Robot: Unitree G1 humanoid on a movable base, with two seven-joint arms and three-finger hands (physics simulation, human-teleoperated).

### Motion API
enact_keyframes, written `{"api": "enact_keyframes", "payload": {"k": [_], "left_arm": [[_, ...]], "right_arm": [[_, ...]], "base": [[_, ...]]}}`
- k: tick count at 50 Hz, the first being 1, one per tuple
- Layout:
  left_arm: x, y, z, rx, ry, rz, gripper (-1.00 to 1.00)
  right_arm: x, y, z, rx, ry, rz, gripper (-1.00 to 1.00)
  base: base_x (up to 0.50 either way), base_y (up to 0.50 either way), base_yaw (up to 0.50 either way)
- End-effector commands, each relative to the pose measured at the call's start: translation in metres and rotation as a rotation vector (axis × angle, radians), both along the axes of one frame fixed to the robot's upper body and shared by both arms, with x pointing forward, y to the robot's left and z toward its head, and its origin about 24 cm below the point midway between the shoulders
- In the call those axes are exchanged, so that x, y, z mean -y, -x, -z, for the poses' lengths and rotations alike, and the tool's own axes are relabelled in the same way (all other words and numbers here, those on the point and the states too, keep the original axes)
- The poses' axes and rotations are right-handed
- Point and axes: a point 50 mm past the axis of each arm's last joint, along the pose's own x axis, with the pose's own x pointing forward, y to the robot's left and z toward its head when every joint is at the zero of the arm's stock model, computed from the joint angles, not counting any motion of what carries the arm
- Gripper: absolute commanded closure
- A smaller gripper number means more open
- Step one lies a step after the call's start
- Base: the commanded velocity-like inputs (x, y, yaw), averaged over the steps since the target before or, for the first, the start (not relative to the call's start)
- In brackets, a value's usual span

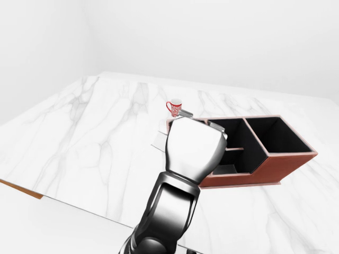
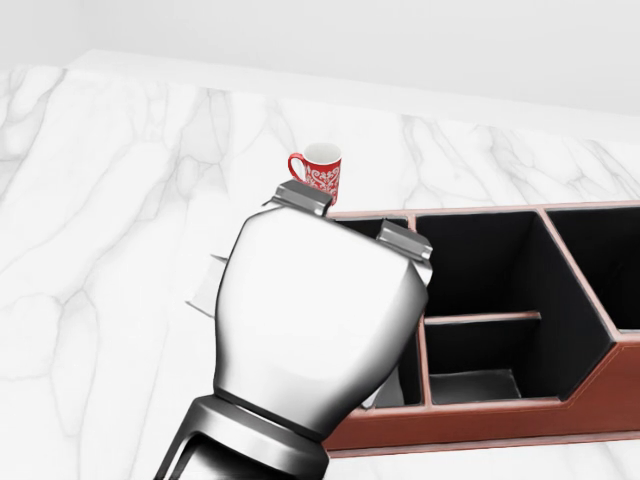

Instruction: Pick up the book and place it in the left compartment of the caddy.

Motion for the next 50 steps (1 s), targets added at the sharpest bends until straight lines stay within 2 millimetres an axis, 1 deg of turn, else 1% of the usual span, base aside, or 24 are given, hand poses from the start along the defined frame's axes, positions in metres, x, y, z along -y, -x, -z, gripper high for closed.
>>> {"api": "enact_keyframes", "payload": {"k": [1, 9, 10, 14, 26, 41, 44, 50], "left_arm": [[0.006, -0.005, -0.006, 0.026, -0.009, 0.002, 1.00], [0.012, -0.014, 0.001, -0.024, -0.032, -0.010, 1.00], [0.013, -0.017, 0.005, -0.044, -0.043, -0.015, 1.00], [0.015, -0.019, 0.009, -0.069, -0.053, -0.014, 1.00], [0.020, -0.025, 0.011, -0.106, -0.070, -0.002, 1.00], [0.024, -0.038, 0.025, -0.179, -0.107, -0.021, 1.00], [0.024, -0.043, 0.029, -0.195, -0.103, -0.025, 1.00], [0.025, -0.046, 0.029, -0.193, -0.098, -0.022, 1.00]], "right_arm": [[0.000, 0.000, 0.000, 0.001, 0.001, -0.001, -1.00], [0.000, -0.001, 0.000, -0.001, 0.000, -0.002, -1.00], [0.000, -0.001, 0.000, -0.001, 0.001, -0.004, -1.00], [-0.002, -0.001, 0.000, -0.003, 0.007, -0.008, -1.00], [-0.001, -0.001, 0.001, -0.005, 0.001, -0.006, -1.00], [-0.001, -0.002, 0.002, -0.010, -0.002, -0.010, -1.00], [-0.001, -0.002, 0.002, -0.009, -0.003, -0.009, -1.00], [-0.001, -0.002, 0.002, -0.011, -0.002, -0.011, -1.00]], "base": [[0.00, 0.00, 0.00], [0.00, 0.00, 0.00], [0.00, 0.00, 0.00], [0.00, 0.00, 0.00], [0.00, 0.00, 0.00], [0.00, 0.00, 0.00], [0.00, 0.00, 0.00], [0.00, 0.00, 0.00]]}}
